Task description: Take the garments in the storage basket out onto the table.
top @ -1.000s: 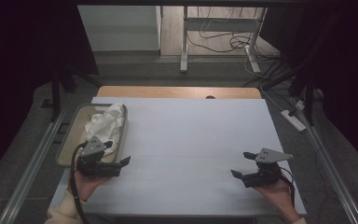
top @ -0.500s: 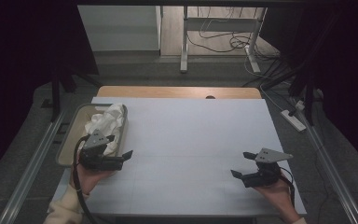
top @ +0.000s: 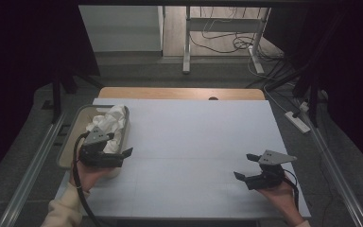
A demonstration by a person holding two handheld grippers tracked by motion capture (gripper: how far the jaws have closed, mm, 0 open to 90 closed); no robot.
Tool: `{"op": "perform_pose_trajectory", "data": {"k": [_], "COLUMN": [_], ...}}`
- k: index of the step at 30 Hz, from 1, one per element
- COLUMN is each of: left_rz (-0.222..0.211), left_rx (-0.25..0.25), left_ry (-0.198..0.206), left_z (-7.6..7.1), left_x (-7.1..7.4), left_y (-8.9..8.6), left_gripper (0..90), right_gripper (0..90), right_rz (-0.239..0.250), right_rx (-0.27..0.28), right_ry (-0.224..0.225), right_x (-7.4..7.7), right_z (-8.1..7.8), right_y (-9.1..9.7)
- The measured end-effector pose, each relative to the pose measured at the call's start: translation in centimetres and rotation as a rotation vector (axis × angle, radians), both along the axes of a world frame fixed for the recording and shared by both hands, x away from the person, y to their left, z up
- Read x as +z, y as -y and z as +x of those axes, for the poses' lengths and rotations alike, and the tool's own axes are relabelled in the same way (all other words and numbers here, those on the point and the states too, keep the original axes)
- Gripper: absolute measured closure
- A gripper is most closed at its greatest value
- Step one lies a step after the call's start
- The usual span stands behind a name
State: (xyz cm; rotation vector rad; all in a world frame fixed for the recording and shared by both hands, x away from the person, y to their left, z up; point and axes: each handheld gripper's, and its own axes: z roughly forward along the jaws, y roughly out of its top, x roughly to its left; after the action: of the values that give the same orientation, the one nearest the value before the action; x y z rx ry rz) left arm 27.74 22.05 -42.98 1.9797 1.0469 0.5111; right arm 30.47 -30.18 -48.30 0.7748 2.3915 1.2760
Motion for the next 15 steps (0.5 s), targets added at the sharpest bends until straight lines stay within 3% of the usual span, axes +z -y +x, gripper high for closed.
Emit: {"op": "perform_pose_trajectory", "data": {"k": [15], "left_rz": [0.002], "left_rx": [0.028], "left_ry": [-0.003], "left_z": [2.0], "left_x": [0.3], "left_y": [-0.6], "left_gripper": [12.9], "right_gripper": [13.6], "right_rz": [-0.006], "right_rx": [0.001], "right_ry": [-0.005], "right_x": [-0.2], "right_z": [0.1], "right_y": [-0.1]}}
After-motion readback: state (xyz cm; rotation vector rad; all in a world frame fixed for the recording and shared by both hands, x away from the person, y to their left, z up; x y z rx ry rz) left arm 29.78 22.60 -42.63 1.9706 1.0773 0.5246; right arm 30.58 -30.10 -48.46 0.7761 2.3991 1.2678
